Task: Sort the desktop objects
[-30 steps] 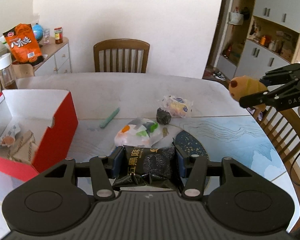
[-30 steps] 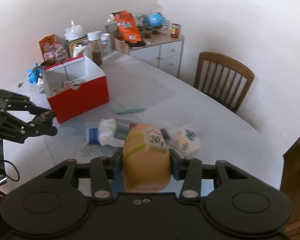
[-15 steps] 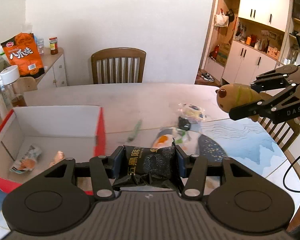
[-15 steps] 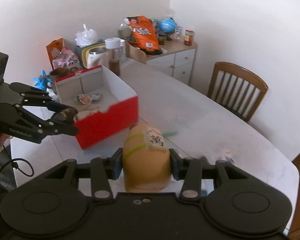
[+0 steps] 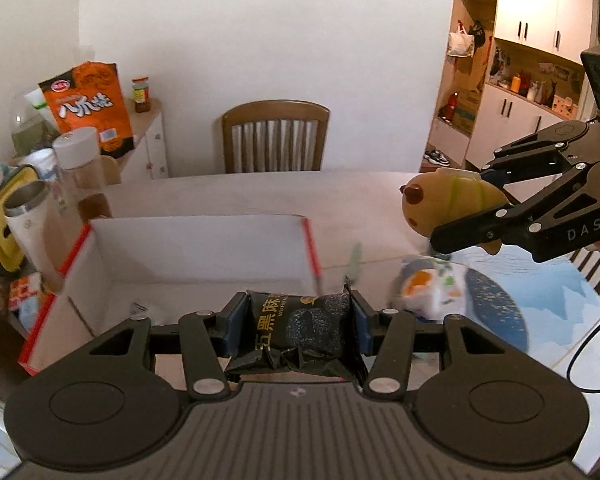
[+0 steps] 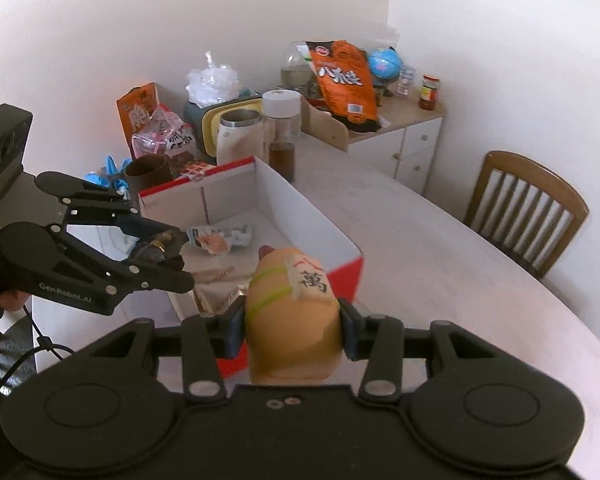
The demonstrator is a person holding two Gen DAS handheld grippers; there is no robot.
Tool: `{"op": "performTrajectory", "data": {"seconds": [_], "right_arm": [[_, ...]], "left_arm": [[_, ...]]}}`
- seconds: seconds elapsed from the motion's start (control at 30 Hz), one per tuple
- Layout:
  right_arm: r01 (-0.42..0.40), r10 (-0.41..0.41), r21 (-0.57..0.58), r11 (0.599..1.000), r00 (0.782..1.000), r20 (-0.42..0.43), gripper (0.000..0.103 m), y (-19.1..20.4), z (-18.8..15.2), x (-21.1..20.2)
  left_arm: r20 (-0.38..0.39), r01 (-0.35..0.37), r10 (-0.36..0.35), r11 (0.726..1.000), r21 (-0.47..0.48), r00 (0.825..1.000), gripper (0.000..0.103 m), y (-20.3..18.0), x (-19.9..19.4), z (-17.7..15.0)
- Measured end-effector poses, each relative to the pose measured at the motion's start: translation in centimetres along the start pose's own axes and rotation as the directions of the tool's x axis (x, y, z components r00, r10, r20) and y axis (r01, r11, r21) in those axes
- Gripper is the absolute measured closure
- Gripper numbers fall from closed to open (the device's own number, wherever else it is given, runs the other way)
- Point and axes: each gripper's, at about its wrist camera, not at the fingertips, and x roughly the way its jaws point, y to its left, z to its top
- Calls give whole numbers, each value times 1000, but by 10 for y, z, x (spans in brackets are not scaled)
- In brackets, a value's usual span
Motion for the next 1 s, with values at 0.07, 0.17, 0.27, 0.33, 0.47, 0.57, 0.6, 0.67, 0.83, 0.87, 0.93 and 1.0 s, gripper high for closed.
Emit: {"op": "performTrajectory", "data": {"seconds": [0.07,0.17,0.27,0.33,0.47,0.57,0.6,0.67,0.83,0.87,0.93,1.0], "right_arm": [[-2,2,-6,1000,1000,0,58,4,8,8],[-10,10,-11,1000,1000,-3,58,10,19,22],[-20,20,-23,1000,1000,-8,58,16,29,35],[-26,26,-31,999,1000,-13,58,20,36,45],[-35,35,-40,999,999,-22,58,26,45,63],[-38,37,-41,998,999,-32,58,29,50,76],[-40,38,-39,998,999,-36,58,30,51,81],[-40,37,-45,998,998,-49,58,31,53,90],[-36,32,-51,998,997,-77,58,34,57,114],[-34,30,-51,998,996,-82,58,34,58,119],[-29,24,-53,998,995,-95,58,34,59,130],[-28,21,-56,998,994,-111,58,35,61,142]], "left_arm": [[1,-17,17,1000,6,1000,52,12,3,2],[-14,-27,27,1000,3,1000,52,32,11,6],[-30,-41,41,999,-2,999,52,51,23,11],[-43,-47,46,999,-9,998,52,64,32,14],[-63,-56,55,998,-6,996,52,82,49,19],[-75,-59,59,998,1,995,52,93,62,21],[-79,-64,64,998,2,995,52,97,65,23],[-92,-62,63,998,6,994,52,104,74,25],[-139,-61,63,998,24,988,52,118,95,29],[-152,-57,61,998,27,987,52,121,99,29],[-165,-60,63,998,28,984,52,126,108,30],[-183,-60,65,998,31,981,52,131,116,29]]}}
